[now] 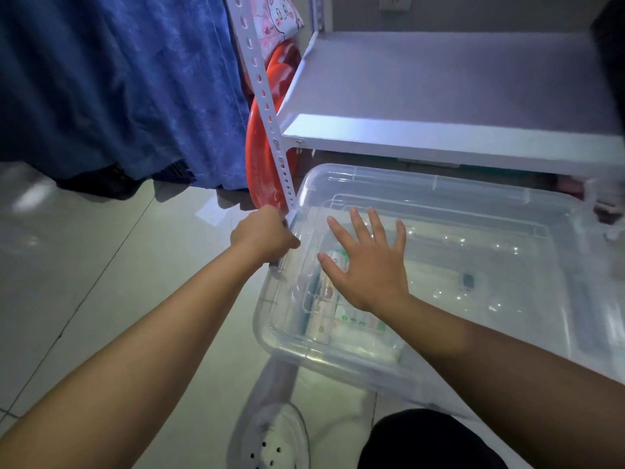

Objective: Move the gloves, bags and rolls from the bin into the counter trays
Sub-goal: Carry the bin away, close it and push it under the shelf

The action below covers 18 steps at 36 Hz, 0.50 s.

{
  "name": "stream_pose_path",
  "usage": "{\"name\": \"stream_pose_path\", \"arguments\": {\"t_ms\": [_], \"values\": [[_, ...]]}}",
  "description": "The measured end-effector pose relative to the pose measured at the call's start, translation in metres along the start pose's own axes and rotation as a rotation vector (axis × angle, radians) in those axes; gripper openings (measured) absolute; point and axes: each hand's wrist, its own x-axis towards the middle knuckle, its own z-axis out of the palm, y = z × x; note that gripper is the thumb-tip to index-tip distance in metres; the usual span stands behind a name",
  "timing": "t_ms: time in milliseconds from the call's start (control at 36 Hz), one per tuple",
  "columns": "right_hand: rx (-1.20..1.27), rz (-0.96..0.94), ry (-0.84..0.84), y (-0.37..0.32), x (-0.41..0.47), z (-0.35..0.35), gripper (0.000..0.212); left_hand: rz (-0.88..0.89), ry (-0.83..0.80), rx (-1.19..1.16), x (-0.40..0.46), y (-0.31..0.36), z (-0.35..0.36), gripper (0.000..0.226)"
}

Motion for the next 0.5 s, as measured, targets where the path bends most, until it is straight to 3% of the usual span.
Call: {"name": "stream_pose_path", "arguments": {"t_ms": [56, 194, 306, 389, 500], "values": [[0.019, 0.012, -0.048, 0.000, 0.000, -0.008, 0.069, 0.037, 0.036, 0.099, -0.007, 0.002, 0.008, 0.029], [0.239, 0.016, -0.097, 0.025, -0.016, -0.030, 0.052, 0.337, 0.115, 0.100, -0.027, 0.023, 0.034, 0.071], [0.331, 0.064, -0.074, 0.081, -0.055, -0.065, 0.050, 0.583, 0.087, 0.165, -0.041, 0.064, 0.056, 0.072], [0.368, 0.182, -0.027, 0.137, -0.083, -0.099, 0.049, 0.713, 0.027, 0.225, -0.054, 0.090, 0.083, 0.074], [0.489, 0.485, 0.012, 0.209, -0.103, -0.135, 0.051, 0.876, -0.020, 0.291, -0.071, 0.114, 0.118, 0.070]]}}
